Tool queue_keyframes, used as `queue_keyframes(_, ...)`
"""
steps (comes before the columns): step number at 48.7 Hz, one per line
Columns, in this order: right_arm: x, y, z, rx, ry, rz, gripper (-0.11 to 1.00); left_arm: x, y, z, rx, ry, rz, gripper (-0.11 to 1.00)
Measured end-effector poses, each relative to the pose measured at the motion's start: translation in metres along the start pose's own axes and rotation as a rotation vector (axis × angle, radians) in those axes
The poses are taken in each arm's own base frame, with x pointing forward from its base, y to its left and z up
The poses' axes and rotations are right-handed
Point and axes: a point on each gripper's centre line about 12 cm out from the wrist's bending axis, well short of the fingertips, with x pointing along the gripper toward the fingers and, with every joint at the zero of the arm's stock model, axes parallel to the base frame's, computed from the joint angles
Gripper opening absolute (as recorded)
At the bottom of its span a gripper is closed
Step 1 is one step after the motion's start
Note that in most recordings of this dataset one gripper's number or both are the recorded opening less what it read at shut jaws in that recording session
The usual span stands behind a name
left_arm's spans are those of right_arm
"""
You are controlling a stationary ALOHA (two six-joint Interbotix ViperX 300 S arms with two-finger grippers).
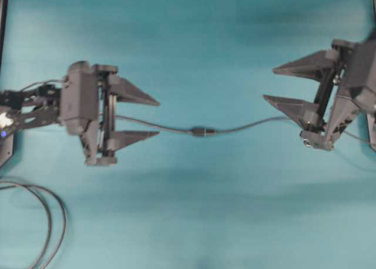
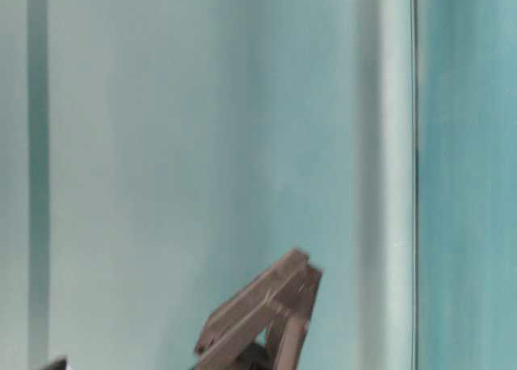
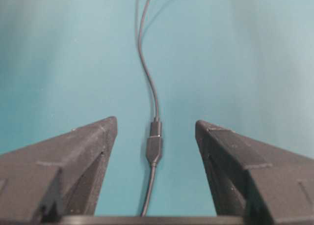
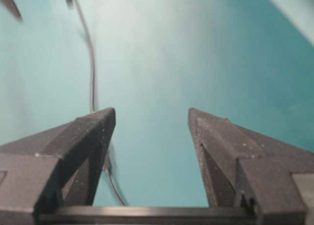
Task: Insert the USB using both arms.
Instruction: 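Lower the joined cable to the table, open the left gripper, retract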
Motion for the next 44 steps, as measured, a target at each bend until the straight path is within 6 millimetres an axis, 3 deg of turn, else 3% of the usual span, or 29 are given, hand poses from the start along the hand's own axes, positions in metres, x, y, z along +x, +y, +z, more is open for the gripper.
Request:
queue_keyframes(8, 0.014, -0.02, -0.008, -0.024, 0.009, 0.099, 0.66, -0.026, 0.008, -0.001, -0.101, -0.091, 0.048, 0.82)
queue_keyframes(17, 0.021, -0.045, -0.021, -0.029, 0.026, 0.106, 0.67, -0.056, 0.012, -0.018, -0.117, -0.135, 0.06, 0.82)
queue_keyframes(26, 0.021, -0.056, -0.037, -0.004, 0.052, 0.122, 0.66, -0.072, 0.015, -0.026, -0.119, -0.159, 0.062, 0.82)
queue_keyframes(34, 0.01, -0.053, -0.045, 0.013, 0.035, 0.166, 0.66, -0.074, 0.015, -0.031, -0.119, -0.157, 0.065, 0.82)
queue_keyframes(44, -0.021, -0.058, -0.049, 0.025, -0.057, 0.166, 0.66, -0.075, 0.018, -0.04, -0.114, -0.157, 0.086, 0.82)
